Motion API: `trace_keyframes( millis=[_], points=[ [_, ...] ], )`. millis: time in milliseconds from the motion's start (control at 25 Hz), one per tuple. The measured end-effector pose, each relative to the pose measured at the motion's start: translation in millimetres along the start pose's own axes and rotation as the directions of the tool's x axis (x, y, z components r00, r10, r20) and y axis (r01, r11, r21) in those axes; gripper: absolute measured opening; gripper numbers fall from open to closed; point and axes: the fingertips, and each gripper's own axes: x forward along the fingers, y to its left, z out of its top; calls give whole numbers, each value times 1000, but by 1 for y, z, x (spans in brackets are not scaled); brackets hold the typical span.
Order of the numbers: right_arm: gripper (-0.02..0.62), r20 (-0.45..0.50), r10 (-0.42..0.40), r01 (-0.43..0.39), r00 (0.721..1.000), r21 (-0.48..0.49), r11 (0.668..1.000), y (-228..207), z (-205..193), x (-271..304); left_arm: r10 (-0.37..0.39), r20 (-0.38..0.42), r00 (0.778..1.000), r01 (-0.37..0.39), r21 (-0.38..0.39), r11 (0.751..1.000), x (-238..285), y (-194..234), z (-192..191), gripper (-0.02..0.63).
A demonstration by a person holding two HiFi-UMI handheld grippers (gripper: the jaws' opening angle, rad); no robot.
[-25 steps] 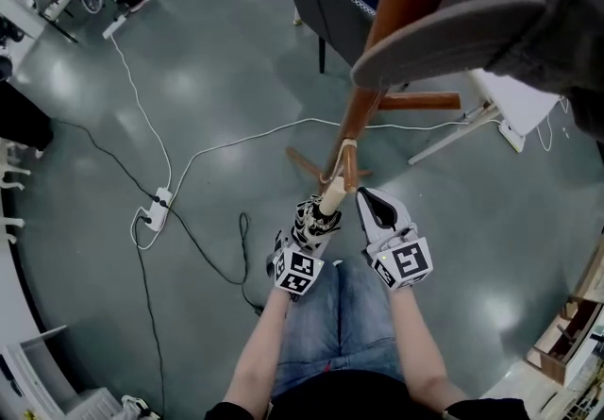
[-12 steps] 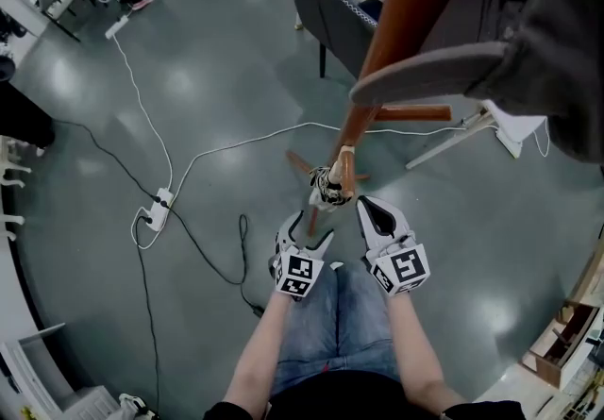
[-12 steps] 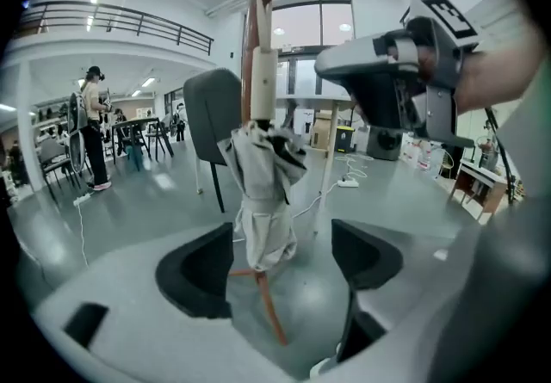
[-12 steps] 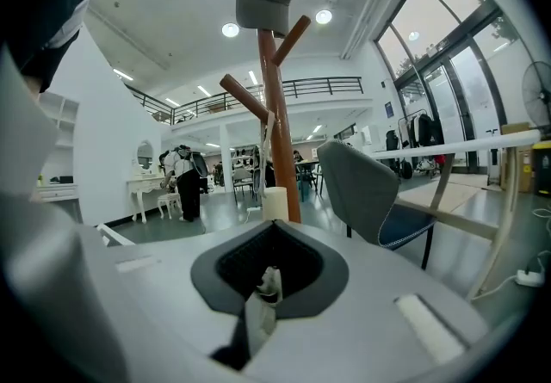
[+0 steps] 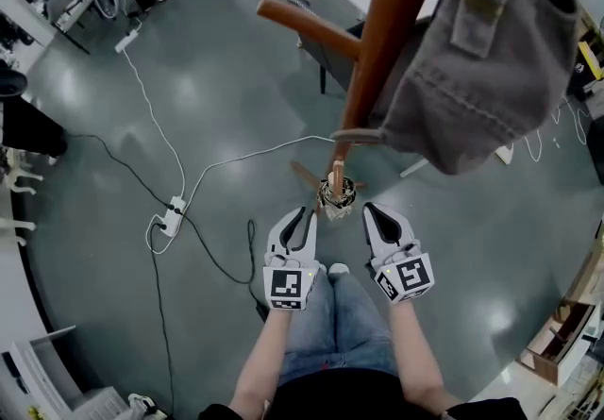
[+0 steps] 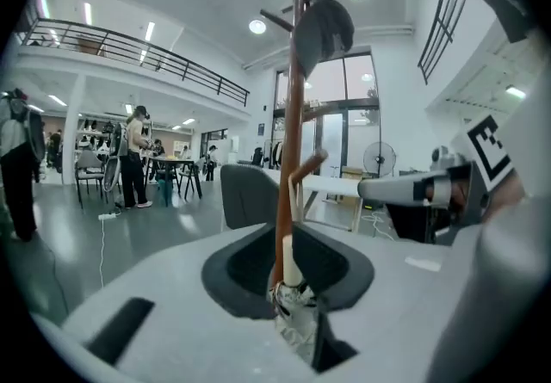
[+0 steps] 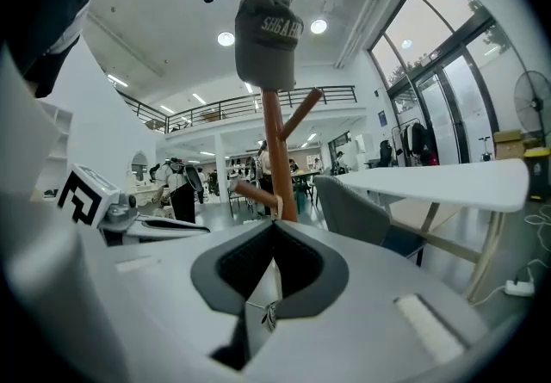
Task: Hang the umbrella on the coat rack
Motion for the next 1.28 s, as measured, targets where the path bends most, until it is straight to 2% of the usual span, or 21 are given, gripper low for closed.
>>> trace_keyframes(
  millis=[80, 200, 360, 560, 880, 1280],
  points=[
    [12, 17, -10, 10, 1000, -3, 1000, 3, 29, -9, 11, 31, 999, -11, -5, 1000, -12, -1, 38, 35],
    [12, 46, -26, 26, 999, -1, 1000, 4, 75, -23, 5, 57, 998, -5, -3, 1000, -26, -9, 88, 8],
    [12, 87, -36, 36, 996, -3, 999, 8, 127, -35, -10, 76, 997, 9, 13, 1000, -33, -19, 143, 8],
    [12, 140, -50, 52, 989, -9, 999, 10, 169, -53, -31, 124, 992, 26, 42, 999, -39, -35, 195, 8],
    [12, 218, -60, 71, 974, -41, 997, 7, 221, -74, -21, 143, 990, 5, 111, 994, -40, -54, 250, 8],
    [12, 260, -85, 99, 962, -43, 994, -11, 240, -86, -37, 218, 975, 5, 144, 990, -45, -68, 278, 7]
  ],
)
